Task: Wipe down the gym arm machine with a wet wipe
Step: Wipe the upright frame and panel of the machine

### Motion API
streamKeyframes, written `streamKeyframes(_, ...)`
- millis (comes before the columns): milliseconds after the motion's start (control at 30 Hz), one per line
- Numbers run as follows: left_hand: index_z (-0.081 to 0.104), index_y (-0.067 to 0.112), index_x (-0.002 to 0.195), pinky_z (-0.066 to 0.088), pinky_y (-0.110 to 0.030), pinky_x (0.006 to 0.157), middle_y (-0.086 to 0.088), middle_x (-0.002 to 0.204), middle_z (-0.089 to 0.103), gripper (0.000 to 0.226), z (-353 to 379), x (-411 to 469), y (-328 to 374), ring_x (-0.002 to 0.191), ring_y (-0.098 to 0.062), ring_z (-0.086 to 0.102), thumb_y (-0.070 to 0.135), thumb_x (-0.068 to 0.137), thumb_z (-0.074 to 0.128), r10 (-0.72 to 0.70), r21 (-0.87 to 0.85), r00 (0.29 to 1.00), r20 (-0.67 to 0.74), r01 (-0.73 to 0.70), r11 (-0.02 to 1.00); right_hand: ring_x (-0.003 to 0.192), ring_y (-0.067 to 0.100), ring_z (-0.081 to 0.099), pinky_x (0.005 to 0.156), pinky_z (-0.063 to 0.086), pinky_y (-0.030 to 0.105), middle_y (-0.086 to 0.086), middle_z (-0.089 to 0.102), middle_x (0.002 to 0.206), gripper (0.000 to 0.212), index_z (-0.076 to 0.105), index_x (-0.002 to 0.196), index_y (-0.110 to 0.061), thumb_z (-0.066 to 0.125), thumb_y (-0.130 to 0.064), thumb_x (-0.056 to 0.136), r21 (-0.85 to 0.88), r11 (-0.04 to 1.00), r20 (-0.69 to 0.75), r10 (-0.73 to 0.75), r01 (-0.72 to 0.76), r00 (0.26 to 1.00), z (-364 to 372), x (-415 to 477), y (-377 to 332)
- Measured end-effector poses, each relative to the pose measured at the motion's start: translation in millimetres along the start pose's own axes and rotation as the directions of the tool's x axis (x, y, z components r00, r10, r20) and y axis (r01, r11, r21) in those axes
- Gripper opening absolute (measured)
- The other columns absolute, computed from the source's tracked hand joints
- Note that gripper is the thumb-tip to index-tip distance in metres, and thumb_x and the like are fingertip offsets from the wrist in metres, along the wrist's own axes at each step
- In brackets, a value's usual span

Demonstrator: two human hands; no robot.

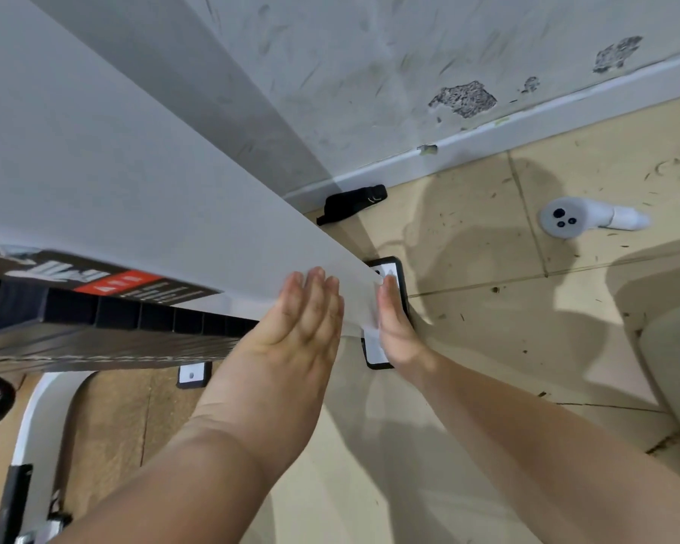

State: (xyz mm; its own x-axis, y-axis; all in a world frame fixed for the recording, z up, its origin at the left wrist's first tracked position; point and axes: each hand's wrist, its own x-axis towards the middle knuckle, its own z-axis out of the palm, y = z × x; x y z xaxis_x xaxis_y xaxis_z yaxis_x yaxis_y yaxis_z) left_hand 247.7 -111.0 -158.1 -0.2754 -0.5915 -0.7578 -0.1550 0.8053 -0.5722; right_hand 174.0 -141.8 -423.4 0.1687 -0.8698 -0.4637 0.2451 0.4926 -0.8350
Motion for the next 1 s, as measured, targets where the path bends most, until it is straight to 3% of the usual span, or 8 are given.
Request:
streamKeyframes(100, -0.042, -0.021, 0.129, -0.046, -0.066, 0.086, -0.045, 0.138, -0.046, 0.067, 3.7, -1.0, -2.4, 0.119, -0.069, -0.041, 0.017, 0.081, -0.016, -0.007, 0.014, 1.0, -0.019, 0.008, 1.0, 0.154, -0.003, -0.011, 0.126, -0.004, 0.032, -0.018, -0.01, 0.17, 0.114, 0.0, 0.164, -0.034, 0.024, -0.1, 0.075, -0.041, 0.99, -0.016, -0.133, 0.132, 0.991, 19.2, -16.5, -22.3)
streamKeyframes(233, -0.042, -0.019, 0.13, -0.047, -0.064, 0.085, -0.043, 0.137, -0.048, 0.067, 6.8, -4.4, -3.7, 0.124, -0.066, -0.041, 0.021, 0.088, -0.01, 0.01, -0.009, 0.999, -0.037, -0.011, 1.0, 0.158, 0.006, -0.006, 0.127, 0.001, 0.035, -0.011, -0.005, 0.172, 0.098, 0.0, 0.163, -0.032, 0.024, -0.089, 0.087, -0.081, 0.936, -0.033, -0.346, 0.342, 0.938, 25.5, -16.1, -16.8)
streamKeyframes(367, -0.043, -0.02, 0.13, -0.047, -0.063, 0.086, -0.041, 0.136, -0.05, 0.068, 2.2, -6.7, -4.1, 0.121, -0.064, -0.047, 0.016, 0.077, -0.02, 0.084, -0.009, 0.996, -0.039, -0.084, 0.996, 0.155, -0.003, 0.001, 0.13, 0.004, 0.04, -0.019, 0.002, 0.171, 0.105, 0.006, 0.164, -0.038, 0.028, -0.095, 0.079, 0.011, 1.0, -0.084, -0.011, 0.011, 0.996, 1.5, 1.8, 0.6)
streamKeyframes(467, -0.029, -0.02, 0.138, -0.046, -0.065, 0.087, -0.042, 0.14, -0.045, 0.066, 0.9, -13.0, -5.5, 0.122, -0.059, -0.052, 0.018, 0.088, -0.009, 0.017, 0.044, 0.985, -0.175, -0.009, 0.999, 0.155, -0.001, -0.005, 0.13, -0.001, 0.035, -0.012, -0.006, 0.172, 0.09, 0.0, 0.165, -0.023, 0.027, -0.071, 0.093, 0.021, 0.999, -0.08, -0.035, 0.037, 0.996, 7.4, -5.6, -11.3)
streamKeyframes(533, -0.004, -0.017, 0.148, -0.035, -0.07, 0.102, -0.04, 0.155, -0.023, 0.07, 11.0, -21.4, -6.2, 0.139, -0.054, -0.039, 0.028, 0.098, 0.016, -0.119, 0.051, 0.89, -0.439, 0.157, 0.986, 0.155, -0.001, -0.009, 0.13, -0.001, 0.035, -0.014, -0.01, 0.171, 0.089, -0.003, 0.165, -0.024, 0.028, -0.073, 0.097, 0.012, 0.993, -0.055, -0.117, 0.118, 0.992, 14.9, -16.0, -26.0)
streamKeyframes(633, 0.033, -0.011, 0.148, -0.013, -0.063, 0.12, -0.029, 0.163, 0.017, 0.069, 15.7, -46.3, -17.3, 0.155, -0.042, 0.001, 0.027, 0.091, 0.044, -0.31, -0.119, 0.784, -0.538, 0.293, 0.948, 0.154, -0.003, -0.015, 0.126, -0.007, 0.026, -0.017, -0.015, 0.169, 0.112, -0.009, 0.163, -0.026, 0.018, -0.095, 0.08, -0.157, 0.95, 0.02, -0.27, 0.27, 0.963, 25.0, -37.2, -67.0)
streamKeyframes(767, 0.03, -0.005, 0.153, -0.006, -0.059, 0.123, -0.021, 0.166, 0.017, 0.069, 10.6, -83.5, -36.1, 0.155, -0.037, 0.009, 0.025, 0.091, 0.037, -0.408, -0.192, 0.676, -0.614, 0.374, 0.907, 0.155, 0.006, -0.019, 0.126, -0.008, 0.028, -0.008, -0.017, 0.169, 0.112, -0.011, 0.161, -0.014, 0.014, -0.092, 0.084, -0.252, 0.802, 0.133, -0.525, 0.541, 0.841, 45.1, -74.2, -132.2)
streamKeyframes(1000, 0.034, 0.003, 0.155, -0.004, -0.063, 0.122, -0.013, 0.168, 0.015, 0.07, -11.2, -158.8, -74.3, 0.156, -0.034, 0.01, 0.022, 0.087, 0.041, -0.562, -0.293, 0.532, -0.633, 0.508, 0.81, 0.157, 0.017, -0.019, 0.129, -0.002, 0.049, 0.001, -0.019, 0.171, 0.104, -0.011, 0.161, -0.008, 0.013, -0.083, 0.093, -0.298, 0.613, 0.241, -0.693, 0.732, 0.679, 79.1, -131.4, -234.7)
